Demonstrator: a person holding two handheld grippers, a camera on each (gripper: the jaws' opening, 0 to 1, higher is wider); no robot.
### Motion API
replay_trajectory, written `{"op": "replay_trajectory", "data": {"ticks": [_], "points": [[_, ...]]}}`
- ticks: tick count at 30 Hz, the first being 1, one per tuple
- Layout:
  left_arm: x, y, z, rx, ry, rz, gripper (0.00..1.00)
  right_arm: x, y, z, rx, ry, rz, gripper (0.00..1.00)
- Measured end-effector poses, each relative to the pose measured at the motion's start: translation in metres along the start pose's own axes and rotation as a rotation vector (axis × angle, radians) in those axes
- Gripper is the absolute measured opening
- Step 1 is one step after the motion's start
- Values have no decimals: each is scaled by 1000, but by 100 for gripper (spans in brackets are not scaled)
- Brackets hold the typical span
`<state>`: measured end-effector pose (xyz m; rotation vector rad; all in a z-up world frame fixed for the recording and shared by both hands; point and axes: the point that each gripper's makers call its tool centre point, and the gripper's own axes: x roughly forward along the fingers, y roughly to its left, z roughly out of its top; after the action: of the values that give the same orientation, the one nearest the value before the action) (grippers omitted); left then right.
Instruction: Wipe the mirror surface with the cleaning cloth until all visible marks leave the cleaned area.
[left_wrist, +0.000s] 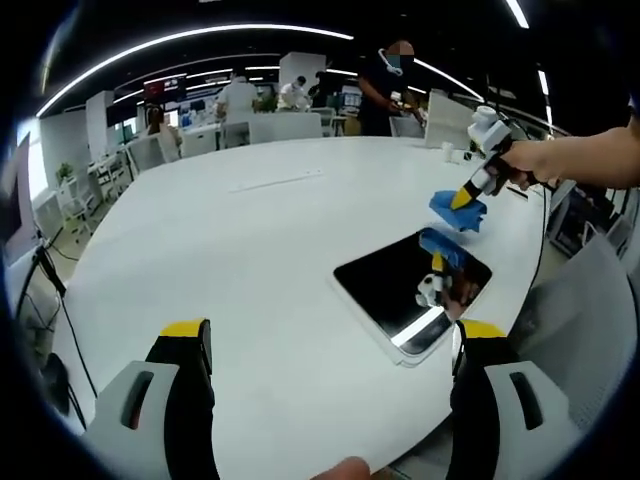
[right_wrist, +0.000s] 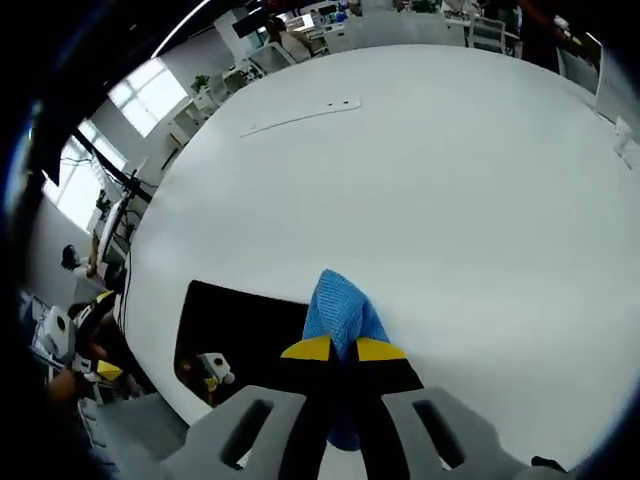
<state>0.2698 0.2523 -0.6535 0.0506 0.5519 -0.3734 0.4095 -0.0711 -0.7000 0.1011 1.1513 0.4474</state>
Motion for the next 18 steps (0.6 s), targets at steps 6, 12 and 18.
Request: {"op": "replay_trajectory", "data": {"ticks": [6, 12, 18], "points": [[-1, 2, -1, 1, 0, 11, 99, -14, -12, -7, 2, 1, -14, 1], [-6, 3, 4, -1, -15, 25, 99, -17, -23, -16, 5, 8, -30, 1], [-10, 6, 2, -10, -12, 42, 99, 3, -31, -42, -23, 66, -50, 2]]}}
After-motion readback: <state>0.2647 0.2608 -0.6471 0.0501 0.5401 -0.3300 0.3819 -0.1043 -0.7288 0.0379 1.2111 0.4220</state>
